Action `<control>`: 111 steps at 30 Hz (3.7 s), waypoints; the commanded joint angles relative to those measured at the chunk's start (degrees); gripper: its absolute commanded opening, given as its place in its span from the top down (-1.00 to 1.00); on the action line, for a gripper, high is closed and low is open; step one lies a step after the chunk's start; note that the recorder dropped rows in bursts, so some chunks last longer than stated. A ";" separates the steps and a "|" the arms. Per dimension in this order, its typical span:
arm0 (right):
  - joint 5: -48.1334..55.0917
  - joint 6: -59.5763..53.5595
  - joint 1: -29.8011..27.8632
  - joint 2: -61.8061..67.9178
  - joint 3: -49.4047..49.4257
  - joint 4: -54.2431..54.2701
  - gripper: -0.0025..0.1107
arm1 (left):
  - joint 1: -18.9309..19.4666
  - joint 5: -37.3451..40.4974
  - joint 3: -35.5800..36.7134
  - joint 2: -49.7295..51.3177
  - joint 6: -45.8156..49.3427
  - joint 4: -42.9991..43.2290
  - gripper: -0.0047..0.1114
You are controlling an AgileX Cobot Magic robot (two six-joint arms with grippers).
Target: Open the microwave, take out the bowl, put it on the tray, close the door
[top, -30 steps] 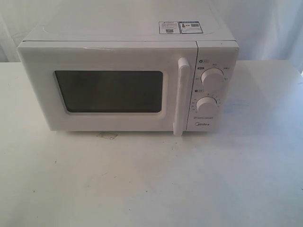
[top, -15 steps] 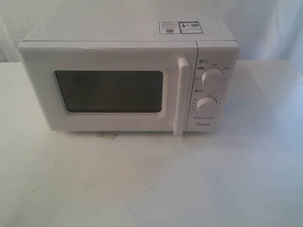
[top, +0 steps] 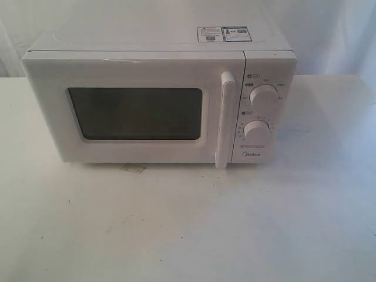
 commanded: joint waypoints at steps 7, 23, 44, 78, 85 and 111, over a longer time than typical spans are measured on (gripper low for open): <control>-1.67 0.74 0.29 4.91 -0.34 0.00 0.96 | -0.04 -0.07 0.27 -0.27 -0.22 -0.12 0.92; 2.18 -13.27 4.28 32.00 -6.14 12.14 0.96 | -0.04 -0.07 0.27 -0.27 -0.22 -0.12 0.92; 41.13 -83.23 -0.18 52.91 -25.99 56.09 0.96 | -0.04 -0.07 0.27 -0.27 -0.22 -0.12 0.92; 40.72 -104.15 -3.77 62.16 -26.17 78.43 -0.16 | -0.04 -0.07 0.27 -0.27 -0.22 -0.12 0.92; 41.18 -107.47 -0.92 64.11 -26.17 80.04 -0.15 | -0.04 -0.07 0.27 -0.27 -0.22 -0.12 0.92; 30.68 -84.92 1.29 53.06 -26.17 61.91 0.16 | -0.04 -0.07 0.27 -0.27 -0.22 -0.12 0.92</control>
